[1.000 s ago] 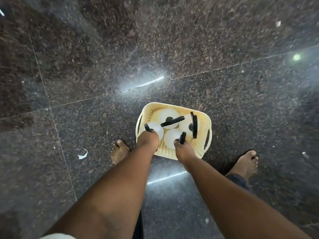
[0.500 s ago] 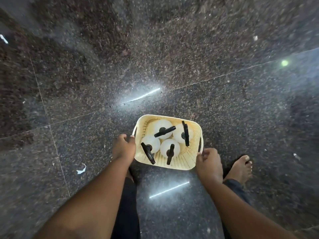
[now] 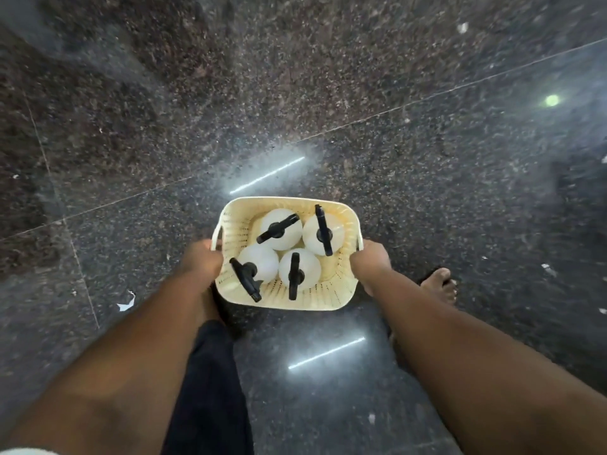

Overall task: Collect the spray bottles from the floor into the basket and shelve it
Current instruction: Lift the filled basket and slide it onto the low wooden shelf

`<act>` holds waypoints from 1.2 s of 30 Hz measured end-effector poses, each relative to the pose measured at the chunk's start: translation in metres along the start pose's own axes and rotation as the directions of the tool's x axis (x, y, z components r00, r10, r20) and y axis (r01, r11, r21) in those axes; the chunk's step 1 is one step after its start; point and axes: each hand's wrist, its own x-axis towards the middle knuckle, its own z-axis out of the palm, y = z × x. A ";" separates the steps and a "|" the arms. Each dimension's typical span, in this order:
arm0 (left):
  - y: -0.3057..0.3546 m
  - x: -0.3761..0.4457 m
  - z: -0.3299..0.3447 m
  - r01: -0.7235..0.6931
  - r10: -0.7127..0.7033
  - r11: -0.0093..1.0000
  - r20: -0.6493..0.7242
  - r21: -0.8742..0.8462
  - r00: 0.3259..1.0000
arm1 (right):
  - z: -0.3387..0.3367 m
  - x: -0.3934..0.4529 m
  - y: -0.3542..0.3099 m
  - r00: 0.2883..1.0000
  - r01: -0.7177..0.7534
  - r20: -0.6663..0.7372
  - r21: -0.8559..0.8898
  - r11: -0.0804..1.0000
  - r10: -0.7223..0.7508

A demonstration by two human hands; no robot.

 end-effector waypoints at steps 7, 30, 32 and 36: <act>0.054 -0.168 -0.007 -0.150 0.151 0.987 -0.003 0.053 0.989 | -0.117 -0.086 0.071 1.000 -0.021 -0.015 -0.148 0.989 0.019; -0.139 -0.676 0.295 -0.847 0.629 0.417 0.567 0.331 0.531 | -0.121 -0.396 0.751 0.903 -0.063 -0.150 0.881 0.469 0.403; -0.192 -0.726 0.356 -0.870 0.615 0.371 0.616 0.324 0.492 | -0.109 -0.426 0.842 0.884 -0.089 -0.096 0.926 0.366 0.457; -0.287 -0.815 0.464 -0.885 0.547 0.340 0.699 0.317 0.460 | -0.087 -0.482 1.002 0.843 -0.088 -0.017 0.982 0.168 0.537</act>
